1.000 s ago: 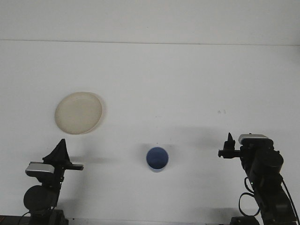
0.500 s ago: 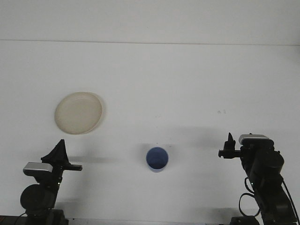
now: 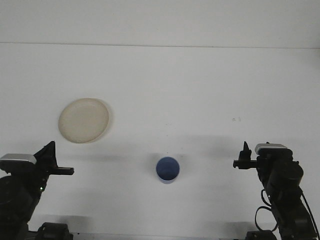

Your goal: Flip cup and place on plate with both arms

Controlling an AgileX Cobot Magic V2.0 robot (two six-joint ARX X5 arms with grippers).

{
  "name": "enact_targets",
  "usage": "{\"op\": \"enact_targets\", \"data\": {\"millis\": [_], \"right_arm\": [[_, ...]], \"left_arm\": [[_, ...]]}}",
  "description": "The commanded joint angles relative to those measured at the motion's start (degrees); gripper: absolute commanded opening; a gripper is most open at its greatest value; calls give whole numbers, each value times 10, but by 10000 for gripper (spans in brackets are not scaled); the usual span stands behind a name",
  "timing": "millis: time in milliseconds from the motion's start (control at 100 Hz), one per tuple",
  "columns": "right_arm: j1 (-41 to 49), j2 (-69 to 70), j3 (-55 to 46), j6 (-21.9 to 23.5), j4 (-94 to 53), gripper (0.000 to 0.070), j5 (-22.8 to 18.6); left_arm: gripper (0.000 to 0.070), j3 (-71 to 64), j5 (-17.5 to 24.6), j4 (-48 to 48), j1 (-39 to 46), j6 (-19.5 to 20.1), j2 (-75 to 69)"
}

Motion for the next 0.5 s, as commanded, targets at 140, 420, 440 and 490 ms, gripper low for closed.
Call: {"op": "enact_targets", "data": {"millis": [140,420,440,490], "right_arm": [[1,1,5,-7,6,481,1],[1,1,5,-7,6,481,1],[1,1,5,-7,6,481,1],[1,1,5,-7,6,481,1]], "left_arm": [[11,158,1,-152,-1,1,132],[11,220,1,-242,-5,1,199],[12,220,2,-247,-5,1,200],[12,220,5,-259,-5,1,202]]}}
